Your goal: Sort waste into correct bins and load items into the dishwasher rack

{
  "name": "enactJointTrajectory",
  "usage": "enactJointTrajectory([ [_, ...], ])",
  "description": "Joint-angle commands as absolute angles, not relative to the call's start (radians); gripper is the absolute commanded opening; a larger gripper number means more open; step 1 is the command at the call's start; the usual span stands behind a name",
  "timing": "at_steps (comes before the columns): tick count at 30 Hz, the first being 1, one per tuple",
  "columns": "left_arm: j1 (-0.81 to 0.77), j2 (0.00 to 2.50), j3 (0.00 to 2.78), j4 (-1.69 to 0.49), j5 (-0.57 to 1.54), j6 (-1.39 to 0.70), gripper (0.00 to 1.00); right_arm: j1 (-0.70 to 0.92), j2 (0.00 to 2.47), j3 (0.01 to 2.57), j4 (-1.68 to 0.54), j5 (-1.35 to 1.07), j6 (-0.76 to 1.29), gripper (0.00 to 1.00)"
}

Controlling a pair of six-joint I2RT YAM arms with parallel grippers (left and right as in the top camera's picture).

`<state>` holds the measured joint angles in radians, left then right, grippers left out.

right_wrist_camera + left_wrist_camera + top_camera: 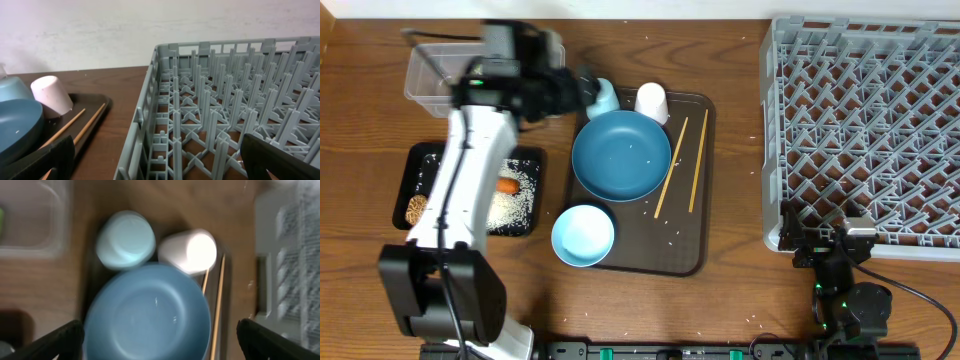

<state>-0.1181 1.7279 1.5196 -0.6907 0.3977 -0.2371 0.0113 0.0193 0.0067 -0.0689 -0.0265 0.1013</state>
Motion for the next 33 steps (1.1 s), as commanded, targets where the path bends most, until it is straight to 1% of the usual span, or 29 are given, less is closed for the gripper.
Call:
enactJointTrajectory([
  [1,-0.218,1.723,1.516,-0.722,0.236,-0.195,0.98,-0.006,0.02,0.006,-0.072,-0.027,0.092,0.99],
  [5,-0.323,1.725,1.488,-0.734,0.23,-0.195,0.98,-0.006,0.02,0.006,-0.072,-0.027,0.092,0.99],
  [10,-0.406,1.727,1.482,-0.749,0.222,-0.195,0.98,-0.006,0.02,0.006,-0.072,-0.027,0.092,0.99],
  [24,-0.483,1.765,1.404,-0.763,0.208,-0.183,0.98,-0.006,0.02,0.006,-0.072,-0.027,0.092,0.99],
  [25,-0.488,1.766,1.404,-0.767,0.208,-0.183,0.86,-0.006,0.02,0.006,-0.072,-0.027,0.092,0.99],
  [26,-0.492,1.765,1.404,-0.766,0.209,-0.175,0.79,-0.006,0.02,0.006,-0.072,-0.027,0.092,0.99],
  [27,-0.5,1.763,1.405,-0.764,0.208,-0.171,0.76,-0.006,0.02,0.006,-0.072,-0.027,0.092,0.99],
  [31,-0.55,1.759,1.405,-0.758,0.208,-0.123,0.76,-0.006,0.02,0.006,-0.072,-0.027,0.092,0.99],
  [33,-0.608,1.759,1.405,-0.749,0.207,-0.102,0.77,-0.006,0.02,0.006,-0.072,-0.027,0.092,0.99],
])
